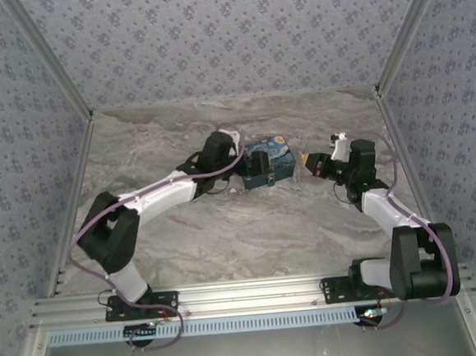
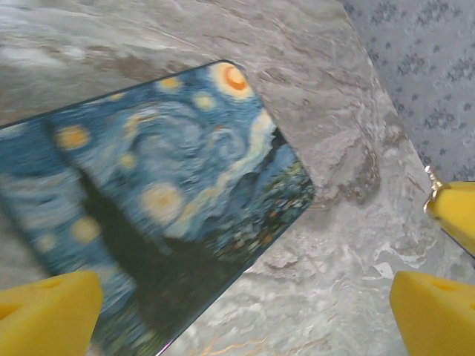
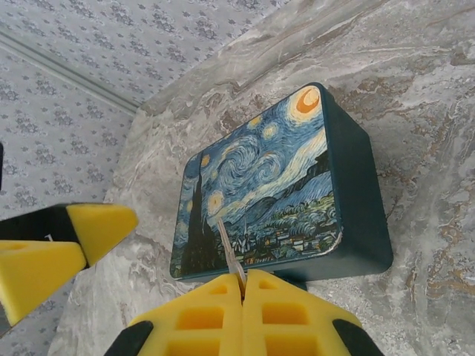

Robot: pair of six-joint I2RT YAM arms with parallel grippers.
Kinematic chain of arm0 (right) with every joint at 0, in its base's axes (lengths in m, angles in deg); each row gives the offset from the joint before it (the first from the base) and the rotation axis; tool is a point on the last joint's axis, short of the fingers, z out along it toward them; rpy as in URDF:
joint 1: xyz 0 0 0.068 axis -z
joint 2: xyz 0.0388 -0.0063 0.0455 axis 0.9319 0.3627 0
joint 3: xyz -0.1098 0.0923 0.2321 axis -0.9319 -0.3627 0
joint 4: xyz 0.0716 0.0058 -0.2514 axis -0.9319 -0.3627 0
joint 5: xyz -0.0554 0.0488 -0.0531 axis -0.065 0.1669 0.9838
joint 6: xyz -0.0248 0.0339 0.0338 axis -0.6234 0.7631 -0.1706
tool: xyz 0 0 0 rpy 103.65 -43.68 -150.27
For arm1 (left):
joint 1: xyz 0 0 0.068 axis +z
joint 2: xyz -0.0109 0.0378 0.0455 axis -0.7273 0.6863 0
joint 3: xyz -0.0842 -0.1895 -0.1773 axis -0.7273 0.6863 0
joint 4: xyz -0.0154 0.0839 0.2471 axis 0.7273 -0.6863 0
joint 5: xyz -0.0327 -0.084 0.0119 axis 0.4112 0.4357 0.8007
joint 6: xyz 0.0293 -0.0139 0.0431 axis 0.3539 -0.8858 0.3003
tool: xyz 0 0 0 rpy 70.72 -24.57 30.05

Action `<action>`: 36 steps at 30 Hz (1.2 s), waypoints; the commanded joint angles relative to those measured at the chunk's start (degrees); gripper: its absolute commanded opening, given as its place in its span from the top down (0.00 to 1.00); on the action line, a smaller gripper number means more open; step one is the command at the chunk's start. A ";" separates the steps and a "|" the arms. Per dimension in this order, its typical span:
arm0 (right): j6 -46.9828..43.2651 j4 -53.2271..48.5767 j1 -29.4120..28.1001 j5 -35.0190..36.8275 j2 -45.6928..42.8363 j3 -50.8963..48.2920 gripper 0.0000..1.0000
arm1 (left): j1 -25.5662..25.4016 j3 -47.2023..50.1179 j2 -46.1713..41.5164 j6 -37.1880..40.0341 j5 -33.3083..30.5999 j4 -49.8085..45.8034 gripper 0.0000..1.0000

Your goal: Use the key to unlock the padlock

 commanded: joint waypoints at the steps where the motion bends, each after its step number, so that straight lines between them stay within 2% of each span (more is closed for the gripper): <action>1: -2.33 -4.58 0.34 2.38 -2.56 0.97 1.00 | -2.01 -8.88 5.57 3.14 2.70 -3.78 0.01; 14: -8.82 -28.52 2.25 16.04 -19.31 0.06 1.00 | -4.50 -33.35 23.96 6.55 3.22 -16.44 0.01; 22: -9.98 -34.39 3.48 18.51 -23.28 0.32 1.00 | -6.65 -43.96 29.68 10.44 1.26 -24.98 0.01; 27: -10.15 -36.74 3.92 20.38 -25.33 0.74 1.00 | -7.51 -46.99 31.65 11.56 -0.36 -28.77 0.01; 36: -10.86 -39.16 4.49 20.69 -26.53 1.78 1.00 | -7.84 -45.08 31.29 12.44 -0.14 -30.54 0.01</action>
